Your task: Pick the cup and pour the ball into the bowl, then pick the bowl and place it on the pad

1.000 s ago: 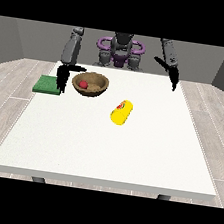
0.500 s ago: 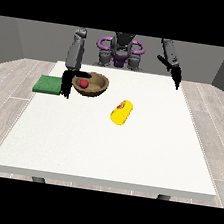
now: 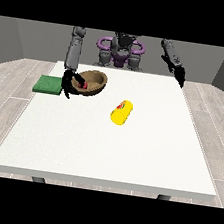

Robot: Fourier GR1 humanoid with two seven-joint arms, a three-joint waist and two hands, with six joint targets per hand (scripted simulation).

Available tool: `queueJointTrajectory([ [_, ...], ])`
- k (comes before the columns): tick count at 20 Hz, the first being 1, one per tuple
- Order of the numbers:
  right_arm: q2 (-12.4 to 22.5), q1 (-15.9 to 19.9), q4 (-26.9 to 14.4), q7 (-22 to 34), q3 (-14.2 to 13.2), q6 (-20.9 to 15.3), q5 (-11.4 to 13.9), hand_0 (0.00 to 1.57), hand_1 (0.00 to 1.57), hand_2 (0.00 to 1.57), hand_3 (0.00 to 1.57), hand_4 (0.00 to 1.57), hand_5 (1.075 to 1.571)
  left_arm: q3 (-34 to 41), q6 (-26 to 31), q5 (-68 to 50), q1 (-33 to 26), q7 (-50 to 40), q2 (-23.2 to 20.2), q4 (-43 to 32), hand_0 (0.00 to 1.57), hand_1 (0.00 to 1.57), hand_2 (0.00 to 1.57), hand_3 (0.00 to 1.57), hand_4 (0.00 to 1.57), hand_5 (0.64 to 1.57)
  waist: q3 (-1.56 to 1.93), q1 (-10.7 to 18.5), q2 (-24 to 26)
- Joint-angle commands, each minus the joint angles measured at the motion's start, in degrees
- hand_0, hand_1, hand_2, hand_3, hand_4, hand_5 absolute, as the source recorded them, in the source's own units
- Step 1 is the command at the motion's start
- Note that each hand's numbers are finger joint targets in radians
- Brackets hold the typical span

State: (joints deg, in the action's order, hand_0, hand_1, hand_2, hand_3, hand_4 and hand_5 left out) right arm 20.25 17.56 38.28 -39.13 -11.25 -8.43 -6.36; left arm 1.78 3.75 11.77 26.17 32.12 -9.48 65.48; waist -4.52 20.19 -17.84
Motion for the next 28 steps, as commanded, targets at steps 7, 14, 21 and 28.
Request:
queueJointTrajectory([
  [7, 9.41, -2.9, -1.75, 21.98, 1.91, -10.03, 6.52, 1.57, 1.57, 1.57, 1.57, 1.18, 1.571, -3.04, 0.8, 1.19, 2.08, -3.23, 2.47, -0.53, 0.0, 0.0, 0.0, 0.0, 0.0, 0.707, 3.96, 6.4, -0.14],
  [14, 20.02, -1.62, 3.51, 40.93, 7.05, -0.85, 9.89, 1.57, 1.57, 1.57, 1.57, 1.27, 1.569, -0.42, 0.73, -0.18, -0.52, -2.56, 2.2, -6.71, 0.0, 0.0, 0.0, 0.0, 0.0, 0.716, 4.14, 2.98, 8.23],
  [21, 35.41, 1.27, 13.46, 48.69, 14.98, 10.77, 18.54, 1.57, 1.57, 1.57, 1.57, 1.57, 1.555, 2.91, 0.11, -1.9, -3.85, -2.12, 1.54, -12.6, 0.0, 0.0, 0.0, 0.0, 0.0, 0.732, 4.18, -4.2, 15.58],
  [28, 29.65, 8.27, 21.71, 54.36, 16.44, 14.62, 22.51, 1.57, 1.57, 1.57, 1.57, 1.57, 1.554, 8.92, -1.48, -4.07, -6.52, 4.11, -3.35, -16.2, 0.0, 0.0, 0.0, 0.0, 0.0, 0.718, 4.49, -11.79, 13.31],
])
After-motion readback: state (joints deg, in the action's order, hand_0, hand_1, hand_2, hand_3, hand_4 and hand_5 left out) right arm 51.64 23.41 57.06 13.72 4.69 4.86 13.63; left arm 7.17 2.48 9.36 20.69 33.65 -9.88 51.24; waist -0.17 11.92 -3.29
